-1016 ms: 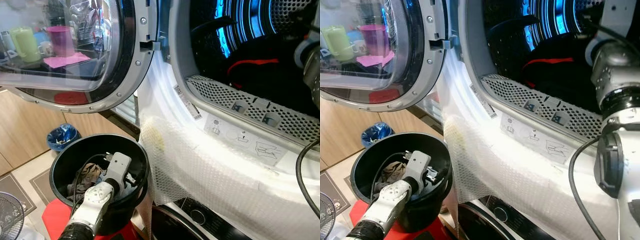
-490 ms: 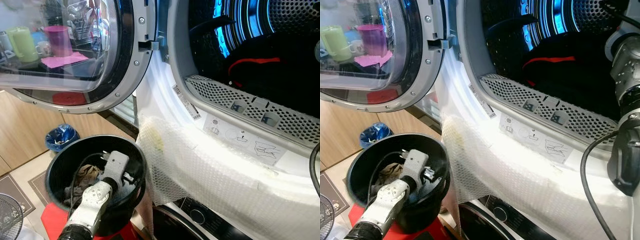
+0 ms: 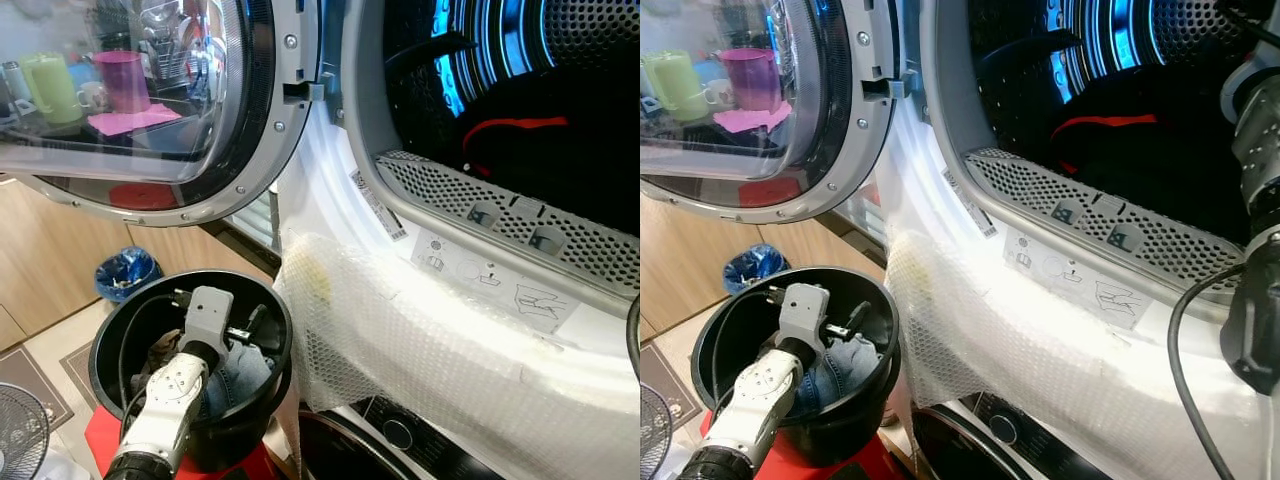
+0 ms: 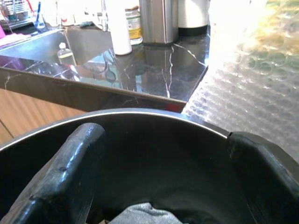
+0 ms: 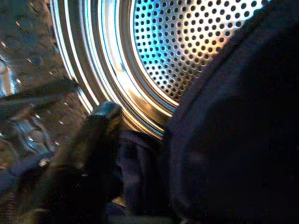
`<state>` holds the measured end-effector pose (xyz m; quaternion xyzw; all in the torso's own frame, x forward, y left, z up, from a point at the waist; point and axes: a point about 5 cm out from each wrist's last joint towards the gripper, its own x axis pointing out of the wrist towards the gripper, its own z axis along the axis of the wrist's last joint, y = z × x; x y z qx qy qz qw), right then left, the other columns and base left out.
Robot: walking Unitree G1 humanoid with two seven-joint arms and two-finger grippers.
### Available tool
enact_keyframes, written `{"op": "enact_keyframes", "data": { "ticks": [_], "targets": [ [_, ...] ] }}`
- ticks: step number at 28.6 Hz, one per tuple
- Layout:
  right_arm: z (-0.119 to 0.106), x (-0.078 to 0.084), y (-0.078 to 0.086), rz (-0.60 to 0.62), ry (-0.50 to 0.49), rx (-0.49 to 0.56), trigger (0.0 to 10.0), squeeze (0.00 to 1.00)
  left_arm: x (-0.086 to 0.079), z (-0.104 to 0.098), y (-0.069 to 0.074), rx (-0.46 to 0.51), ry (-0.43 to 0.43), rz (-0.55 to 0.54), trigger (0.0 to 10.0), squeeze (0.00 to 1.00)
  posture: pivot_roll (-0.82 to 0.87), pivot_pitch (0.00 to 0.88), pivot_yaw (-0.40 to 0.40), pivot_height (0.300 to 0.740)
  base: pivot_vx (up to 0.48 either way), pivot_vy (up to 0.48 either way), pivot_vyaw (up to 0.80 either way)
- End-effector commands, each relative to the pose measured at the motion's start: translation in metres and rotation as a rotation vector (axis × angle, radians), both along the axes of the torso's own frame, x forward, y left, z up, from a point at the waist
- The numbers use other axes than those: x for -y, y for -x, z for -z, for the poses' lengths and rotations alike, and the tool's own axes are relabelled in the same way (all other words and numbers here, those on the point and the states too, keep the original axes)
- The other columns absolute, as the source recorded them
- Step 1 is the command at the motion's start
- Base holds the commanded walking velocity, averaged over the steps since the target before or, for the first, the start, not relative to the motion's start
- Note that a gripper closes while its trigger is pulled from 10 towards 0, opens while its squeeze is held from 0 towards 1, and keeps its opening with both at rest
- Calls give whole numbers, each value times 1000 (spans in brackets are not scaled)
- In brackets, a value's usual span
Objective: Clothes washing
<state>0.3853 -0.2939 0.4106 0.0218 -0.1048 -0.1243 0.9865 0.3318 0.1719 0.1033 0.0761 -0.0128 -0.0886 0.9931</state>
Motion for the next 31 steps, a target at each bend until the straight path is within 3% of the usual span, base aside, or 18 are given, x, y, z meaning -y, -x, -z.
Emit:
{"op": "enact_keyframes", "data": {
  "ticks": [1, 4, 8, 10, 12, 13, 15, 19, 21, 25, 28, 31],
  "targets": [
    [-21, 6, 10, 14, 22, 61, 10000, 1000, 2, -3, 0, 10, 5, 13, 10000, 0, 96, 0, -57, 740, 0, 0, 0],
    [-28, 6, 16, 24, 68, 79, 10000, 1000, 5, -1, 0, -8, 5, 31, 10000, 0, 90, 0, -57, 740, 0, 0, 0],
    [-18, 4, 33, 51, 168, 65, 10000, 1000, 6, 2, 1, -25, 3, 43, 10000, 0, 84, 2, -58, 740, 0, 0, 0],
    [-11, 2, 41, 35, 144, 67, 10000, 1000, 6, 3, 2, -28, 2, 43, 10000, 0, 84, 1, -60, 740, 0, 0, 0],
    [3, -4, 50, -5, 82, 58, 10000, 1000, 6, 4, 3, -37, 5, 48, 10000, 0, 86, 0, -65, 740, 0, 0, 0],
    [22, -13, 57, -64, 50, 9, 10000, 1000, 7, 6, 3, -49, 5, 60, 10000, 0, 88, 0, -64, 740, 0, 0, 0],
    [49, -17, 67, -51, 35, -57, 10000, 1000, 7, 6, 3, -49, 3, 62, 10000, 0, 85, 0, -66, 740, 0, 0, 0],
    [73, -6, 83, 19, -12, -109, 10000, 1000, 8, 7, 3, -56, 9, 67, 10000, 0, 76, 0, -62, 740, 0, 0, 0],
    [72, 2, 94, 75, -16, -98, 10000, 1000, 9, 7, 3, -60, 10, 74, 10000, 0, 68, 2, -62, 740, 0, 0, 0],
    [61, -2, 95, 58, -27, -64, 10000, 1000, 11, 7, 1, -62, 9, 81, 10000, 0, 61, 6, -60, 740, 0, 0, 0],
    [49, -14, 88, 27, -17, -23, 10000, 1000, 12, 6, 1, -56, 7, 81, 10000, 0, 62, 8, -60, 740, 0, 0, 0],
    [20, -34, 70, -51, -19, 75, 10000, 1000, 13, 4, -1, -50, 9, 79, 10000, 0, 54, 7, -56, 740, 0, 0, 0]
  ]
}}
